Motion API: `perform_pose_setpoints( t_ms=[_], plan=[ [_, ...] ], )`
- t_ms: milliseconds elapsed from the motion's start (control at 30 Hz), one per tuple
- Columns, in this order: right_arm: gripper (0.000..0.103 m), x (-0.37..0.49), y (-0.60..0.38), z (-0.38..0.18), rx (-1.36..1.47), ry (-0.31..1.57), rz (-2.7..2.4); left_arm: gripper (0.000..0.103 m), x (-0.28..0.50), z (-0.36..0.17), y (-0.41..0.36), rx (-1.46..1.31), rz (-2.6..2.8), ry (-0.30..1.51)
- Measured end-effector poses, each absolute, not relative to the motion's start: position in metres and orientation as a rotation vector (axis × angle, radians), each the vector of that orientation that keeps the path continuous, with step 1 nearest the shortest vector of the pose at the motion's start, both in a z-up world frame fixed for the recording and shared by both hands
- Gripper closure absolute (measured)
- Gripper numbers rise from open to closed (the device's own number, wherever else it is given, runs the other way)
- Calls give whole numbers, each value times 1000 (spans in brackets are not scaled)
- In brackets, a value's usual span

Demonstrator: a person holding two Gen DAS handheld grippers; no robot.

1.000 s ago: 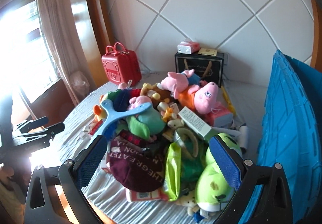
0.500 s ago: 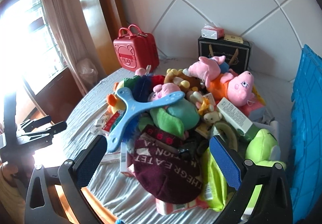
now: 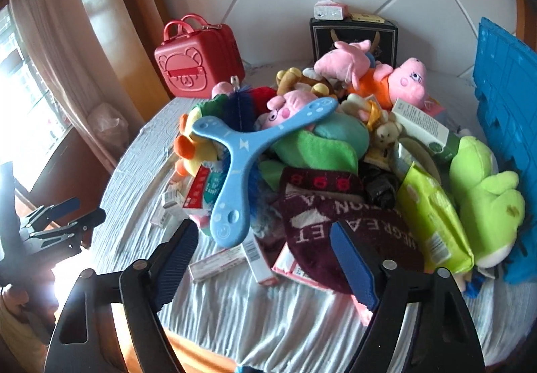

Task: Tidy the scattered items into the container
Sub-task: 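Lower the left gripper onto a pink medicine box while the right grasps a white box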

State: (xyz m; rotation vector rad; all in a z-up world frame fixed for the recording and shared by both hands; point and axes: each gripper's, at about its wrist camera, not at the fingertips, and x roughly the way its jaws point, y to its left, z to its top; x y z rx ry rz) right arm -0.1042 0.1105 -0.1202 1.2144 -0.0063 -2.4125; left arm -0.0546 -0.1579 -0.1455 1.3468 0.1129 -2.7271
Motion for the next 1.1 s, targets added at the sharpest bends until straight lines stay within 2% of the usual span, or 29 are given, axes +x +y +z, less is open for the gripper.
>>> perform_pose_setpoints(
  t_ms=[67, 133, 233, 367, 700, 767, 800, 867, 933, 1100],
  plan=[
    [37, -104, 107, -128, 1230, 13, -2400, 25, -57, -155, -152, 1380, -2724, 112],
    [61, -106, 105, -137, 1253, 16, -2372, 25, -61, -166, -142, 1426, -2723, 109],
    [69, -107, 103, -155, 1280, 18, -2332, 24, -66, -183, -125, 1472, -2724, 56],
    [70, -108, 94, -183, 1316, 34, -2278, 25, -70, -209, -105, 1562, -2743, 65],
    [70, -112, 88, -226, 1415, 0, -2277, 25, -101, -279, -69, 1764, -2792, -66],
    [70, -114, 84, -230, 1414, -9, -2289, 34, -107, -290, -66, 1792, -2799, -90],
    [70, -114, 82, -231, 1411, -14, -2293, 43, -109, -295, -65, 1814, -2799, -87],
    [70, -116, 75, -233, 1398, -18, -2297, 54, -109, -298, -66, 1770, -2827, -114],
    [70, -118, 66, -236, 1391, -4, -2298, 71, -108, -299, -73, 1752, -2827, -79],
    [70, -127, 47, -248, 1397, 45, -2310, 74, -104, -302, -106, 1738, -2752, 20]
  ],
)
